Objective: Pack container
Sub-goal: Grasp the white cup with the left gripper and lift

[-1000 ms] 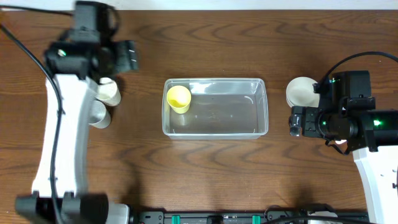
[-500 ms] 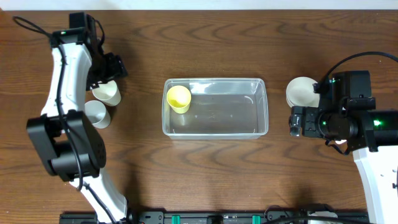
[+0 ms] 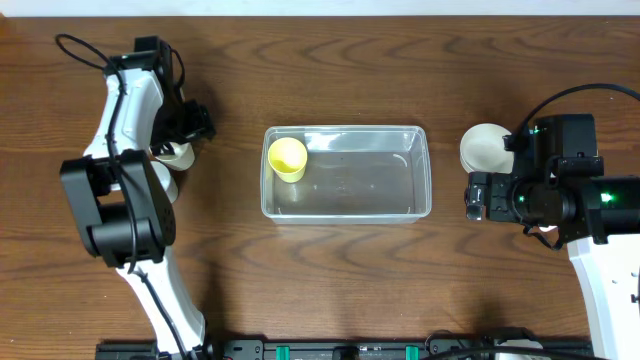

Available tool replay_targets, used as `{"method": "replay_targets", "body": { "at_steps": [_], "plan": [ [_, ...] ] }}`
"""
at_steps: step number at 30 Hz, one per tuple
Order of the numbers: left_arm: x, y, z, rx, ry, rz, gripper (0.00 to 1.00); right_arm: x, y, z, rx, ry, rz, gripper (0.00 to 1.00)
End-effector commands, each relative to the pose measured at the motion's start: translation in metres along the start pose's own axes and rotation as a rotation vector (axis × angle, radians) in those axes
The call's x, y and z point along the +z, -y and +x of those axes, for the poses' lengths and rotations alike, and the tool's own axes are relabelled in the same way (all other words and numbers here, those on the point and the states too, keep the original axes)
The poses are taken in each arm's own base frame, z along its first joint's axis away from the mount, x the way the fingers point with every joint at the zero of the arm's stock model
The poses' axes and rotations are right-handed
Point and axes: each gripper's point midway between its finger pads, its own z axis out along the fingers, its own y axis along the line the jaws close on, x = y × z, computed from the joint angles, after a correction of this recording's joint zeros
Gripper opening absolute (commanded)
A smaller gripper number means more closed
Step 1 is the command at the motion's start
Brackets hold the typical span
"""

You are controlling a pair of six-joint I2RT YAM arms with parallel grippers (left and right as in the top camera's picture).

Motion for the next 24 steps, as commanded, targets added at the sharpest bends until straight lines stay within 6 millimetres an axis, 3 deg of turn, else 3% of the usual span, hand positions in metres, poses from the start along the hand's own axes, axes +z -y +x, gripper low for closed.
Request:
{"method": "replay_targets", "body": {
  "at_steps": [1,6,24],
  "plan": [
    [0.0030,-0.0017,0.0034,-0.010,-0.012,-0.008,0.71,-0.0047,-0.0008,-0.0040,0.011,0.017,0.005,0.99],
    [0.0030,-0.0017,0.0037,-0.010,-0.013,-0.008,0.52,-0.0047,-0.0008,-0.0041,0.011,0.017,0.005,0.99],
    [0.0027,-0.0027,0.0073,-0.010,-0.027,-0.012,0.15,-0.0046,-0.0008,-0.0041,0.011,0.017,0.005,0.99]
  ]
}}
